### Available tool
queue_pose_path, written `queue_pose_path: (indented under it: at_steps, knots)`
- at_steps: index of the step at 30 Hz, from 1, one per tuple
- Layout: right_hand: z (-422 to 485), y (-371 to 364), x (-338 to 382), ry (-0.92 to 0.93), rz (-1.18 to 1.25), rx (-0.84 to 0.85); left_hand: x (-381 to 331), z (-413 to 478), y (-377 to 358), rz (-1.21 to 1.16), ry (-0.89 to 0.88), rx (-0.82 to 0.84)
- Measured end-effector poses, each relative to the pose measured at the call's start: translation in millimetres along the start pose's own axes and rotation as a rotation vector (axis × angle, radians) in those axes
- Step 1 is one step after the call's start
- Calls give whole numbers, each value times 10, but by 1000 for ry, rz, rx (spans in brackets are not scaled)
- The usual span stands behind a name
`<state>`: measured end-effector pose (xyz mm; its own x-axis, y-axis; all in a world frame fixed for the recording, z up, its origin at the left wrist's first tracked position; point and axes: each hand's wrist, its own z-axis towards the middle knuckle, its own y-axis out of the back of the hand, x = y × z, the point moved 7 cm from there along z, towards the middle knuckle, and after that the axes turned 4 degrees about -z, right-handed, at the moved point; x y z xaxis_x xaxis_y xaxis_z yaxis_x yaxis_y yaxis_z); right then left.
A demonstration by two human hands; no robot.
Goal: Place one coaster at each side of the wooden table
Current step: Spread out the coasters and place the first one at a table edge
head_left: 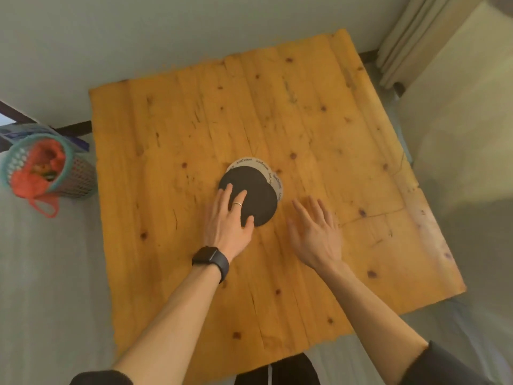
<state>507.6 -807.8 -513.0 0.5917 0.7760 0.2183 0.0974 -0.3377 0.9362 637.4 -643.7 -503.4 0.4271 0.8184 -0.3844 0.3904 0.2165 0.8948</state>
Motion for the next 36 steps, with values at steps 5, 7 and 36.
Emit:
queue_pose_path:
  at_steps: [5, 7, 36]
  knots:
    - [6, -438, -144, 43, -57, -95, 135, 201, -200, 112, -135, -24]
    - [13, -507, -171, 34, -84, -132, 201, 190, -219, 172, -234, -82]
    - [-927, -94, 230, -477, 1357, 407, -18, -881, 197, -1540, 556, -41]
